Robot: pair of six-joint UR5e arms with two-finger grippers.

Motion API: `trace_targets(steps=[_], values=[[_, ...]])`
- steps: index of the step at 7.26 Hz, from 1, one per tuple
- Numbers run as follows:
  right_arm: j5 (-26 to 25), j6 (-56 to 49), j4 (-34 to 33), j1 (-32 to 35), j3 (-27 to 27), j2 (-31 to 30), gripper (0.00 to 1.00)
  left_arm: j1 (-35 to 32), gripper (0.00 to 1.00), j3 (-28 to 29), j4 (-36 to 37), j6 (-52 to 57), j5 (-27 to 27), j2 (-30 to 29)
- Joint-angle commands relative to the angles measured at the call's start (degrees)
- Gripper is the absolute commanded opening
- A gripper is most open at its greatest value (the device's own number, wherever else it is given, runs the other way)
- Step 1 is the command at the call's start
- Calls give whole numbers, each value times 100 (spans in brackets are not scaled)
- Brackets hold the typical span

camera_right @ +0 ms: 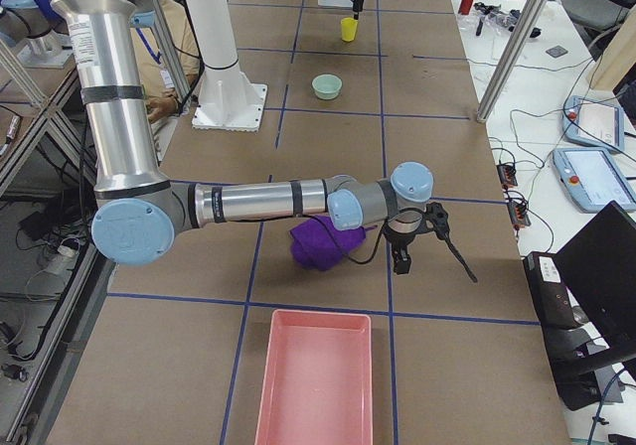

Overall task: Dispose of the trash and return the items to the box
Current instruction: 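Grasp the yellow cup with the left gripper and carry it off the table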

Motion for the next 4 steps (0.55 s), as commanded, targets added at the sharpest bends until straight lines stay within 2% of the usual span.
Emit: trace_targets(steps=[1, 4], values=[[2, -3, 0, 0, 7, 0, 100, 152, 100, -3, -51, -123, 158, 139], [159, -3, 0, 0, 7, 0, 100, 247, 100, 15, -52, -175, 282, 157]])
